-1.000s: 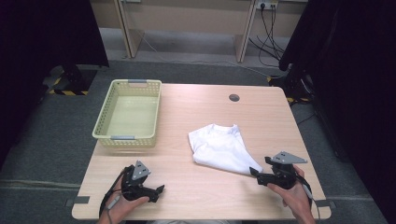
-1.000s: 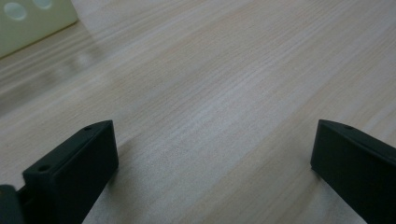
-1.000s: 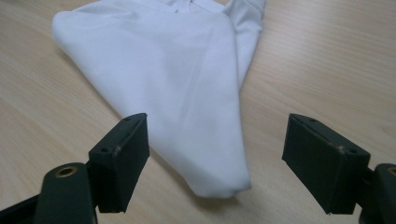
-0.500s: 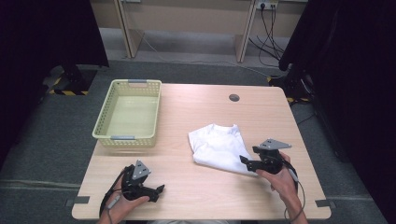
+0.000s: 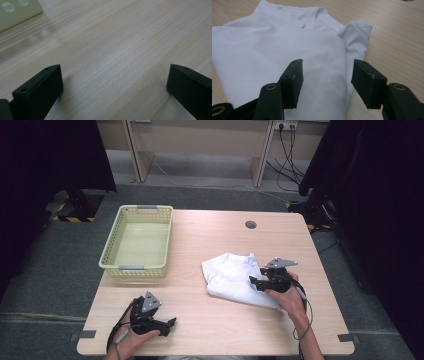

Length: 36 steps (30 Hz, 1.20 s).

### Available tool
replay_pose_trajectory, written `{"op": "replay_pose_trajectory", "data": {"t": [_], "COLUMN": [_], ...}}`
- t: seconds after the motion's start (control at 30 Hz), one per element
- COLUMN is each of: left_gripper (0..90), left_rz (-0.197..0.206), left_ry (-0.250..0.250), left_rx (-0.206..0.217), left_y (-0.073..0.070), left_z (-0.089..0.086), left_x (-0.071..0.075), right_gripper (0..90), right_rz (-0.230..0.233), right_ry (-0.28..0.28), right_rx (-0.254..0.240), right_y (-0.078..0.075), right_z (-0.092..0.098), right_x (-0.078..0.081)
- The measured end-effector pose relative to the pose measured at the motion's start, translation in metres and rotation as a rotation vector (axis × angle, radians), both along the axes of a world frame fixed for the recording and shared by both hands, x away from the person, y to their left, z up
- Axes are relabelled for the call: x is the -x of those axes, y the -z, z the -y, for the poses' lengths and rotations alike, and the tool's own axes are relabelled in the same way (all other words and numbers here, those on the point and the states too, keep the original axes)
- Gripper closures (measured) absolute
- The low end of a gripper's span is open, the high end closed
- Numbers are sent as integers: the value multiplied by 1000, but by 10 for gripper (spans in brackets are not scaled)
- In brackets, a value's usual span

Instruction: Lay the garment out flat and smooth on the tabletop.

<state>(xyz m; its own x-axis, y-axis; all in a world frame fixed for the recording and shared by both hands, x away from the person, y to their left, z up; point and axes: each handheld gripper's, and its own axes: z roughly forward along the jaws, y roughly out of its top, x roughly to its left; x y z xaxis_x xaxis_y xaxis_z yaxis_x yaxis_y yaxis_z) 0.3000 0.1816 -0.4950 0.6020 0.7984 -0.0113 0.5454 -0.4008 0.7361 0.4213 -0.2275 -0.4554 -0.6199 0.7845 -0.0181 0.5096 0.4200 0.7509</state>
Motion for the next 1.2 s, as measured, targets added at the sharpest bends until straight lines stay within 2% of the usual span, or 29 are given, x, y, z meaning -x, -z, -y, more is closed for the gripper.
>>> {"op": "replay_pose_trajectory", "data": {"t": [0.2, 0.43, 0.53, 0.6, 0.7, 0.73, 0.97, 1.2], "left_gripper": [0, 0, 0, 0, 0, 0, 0, 0], "left_rz": [0, 0, 0, 0, 0, 0, 0, 0], "left_ry": [0, 0, 0, 0, 0, 0, 0, 1], "left_rx": [0, 0, 0, 0, 0, 0, 0, 0], "left_y": [0, 0, 0, 0, 0, 0, 0, 0], "left_z": [0, 0, 0, 0, 0, 0, 0, 0], "left_x": [0, 0, 0, 0, 0, 0, 0, 0], "right_gripper": [490, 531, 604, 689, 789, 832, 866, 866], "right_rz": [-19, -51, -64, -73, -65, -53, 3, 68], "right_ry": [-5, -16, -34, -52, -78, -81, -123, -204], "right_rx": [16, 26, 2, -16, -18, -18, -5, -6], "right_y": [6, 12, 14, 14, 14, 11, -3, -21], "right_z": [-5, -9, -7, -6, -6, -7, -11, -22], "right_x": [-15, -23, -26, -26, -24, -22, -10, 23]}}
